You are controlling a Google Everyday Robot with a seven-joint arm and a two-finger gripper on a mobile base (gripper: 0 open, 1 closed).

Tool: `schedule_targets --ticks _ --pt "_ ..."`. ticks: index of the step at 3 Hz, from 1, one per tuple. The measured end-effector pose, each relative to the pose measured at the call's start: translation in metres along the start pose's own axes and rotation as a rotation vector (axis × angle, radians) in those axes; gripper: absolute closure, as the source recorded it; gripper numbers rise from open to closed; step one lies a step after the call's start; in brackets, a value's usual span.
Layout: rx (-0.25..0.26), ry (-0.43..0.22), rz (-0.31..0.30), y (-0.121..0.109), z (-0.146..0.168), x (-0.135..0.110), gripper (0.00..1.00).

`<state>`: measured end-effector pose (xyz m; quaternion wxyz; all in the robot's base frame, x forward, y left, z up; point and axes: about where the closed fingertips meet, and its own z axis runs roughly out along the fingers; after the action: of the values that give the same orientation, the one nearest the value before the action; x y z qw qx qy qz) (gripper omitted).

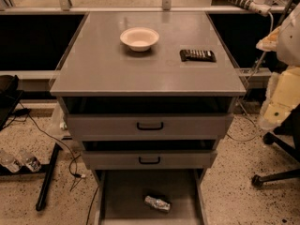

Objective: Pick redbull can from bottom drawer and place on counter

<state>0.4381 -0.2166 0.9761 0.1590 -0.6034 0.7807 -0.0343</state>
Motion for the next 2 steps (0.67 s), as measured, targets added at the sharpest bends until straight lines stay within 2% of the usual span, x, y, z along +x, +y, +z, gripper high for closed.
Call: schedule_targets --ticks 1,2 --pt "0.006 -0.01 -0.004 0.002 -0.001 -0.002 0.0" --pt "-0.014 -0.074 -0.048 0.026 0.024 -0.011 0.0"
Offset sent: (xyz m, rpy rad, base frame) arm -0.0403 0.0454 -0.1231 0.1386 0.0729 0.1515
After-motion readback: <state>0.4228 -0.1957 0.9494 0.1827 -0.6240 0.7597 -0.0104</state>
